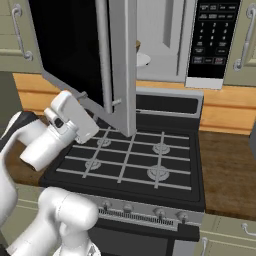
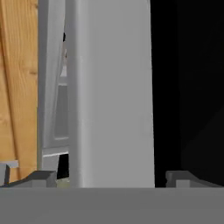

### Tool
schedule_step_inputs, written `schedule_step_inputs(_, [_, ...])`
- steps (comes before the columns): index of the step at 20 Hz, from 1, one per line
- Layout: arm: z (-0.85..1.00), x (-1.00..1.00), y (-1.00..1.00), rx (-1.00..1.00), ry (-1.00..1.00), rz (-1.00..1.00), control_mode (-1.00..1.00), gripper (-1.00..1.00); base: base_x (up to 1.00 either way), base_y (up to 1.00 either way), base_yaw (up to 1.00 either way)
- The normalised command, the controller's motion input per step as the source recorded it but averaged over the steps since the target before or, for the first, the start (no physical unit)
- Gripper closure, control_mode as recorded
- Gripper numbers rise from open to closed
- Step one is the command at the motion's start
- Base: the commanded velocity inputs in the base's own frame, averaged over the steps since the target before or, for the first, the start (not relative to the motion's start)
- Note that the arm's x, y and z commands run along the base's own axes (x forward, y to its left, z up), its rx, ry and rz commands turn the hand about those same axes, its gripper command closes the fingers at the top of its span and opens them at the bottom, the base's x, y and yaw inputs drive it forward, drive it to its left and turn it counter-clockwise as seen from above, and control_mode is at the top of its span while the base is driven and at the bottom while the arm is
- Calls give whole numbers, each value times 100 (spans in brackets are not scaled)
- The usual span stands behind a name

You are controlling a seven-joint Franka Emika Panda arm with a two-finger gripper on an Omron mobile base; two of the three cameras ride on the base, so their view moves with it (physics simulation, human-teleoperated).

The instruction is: Open the microwave, place the bowl with waffle inside the microwave, then close the microwave door and turn it on.

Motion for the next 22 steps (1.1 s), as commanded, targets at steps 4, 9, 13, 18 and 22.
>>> schedule_step_inputs(4, [0, 39, -27, 12, 3, 0, -100, -100, 0, 0, 0])
schedule_step_inputs(9, [0, 37, -25, 13, 1, 2, -100, -100, 0, 0, 0])
schedule_step_inputs(13, [0, 24, -23, 12, 0, 6, -100, -100, 0, 0, 0])
schedule_step_inputs(18, [0, 20, -21, 12, 0, 11, -100, -100, 0, 0, 0])
schedule_step_inputs(22, [1, 25, -17, 12, 0, 15, -100, -100, 0, 0, 0])
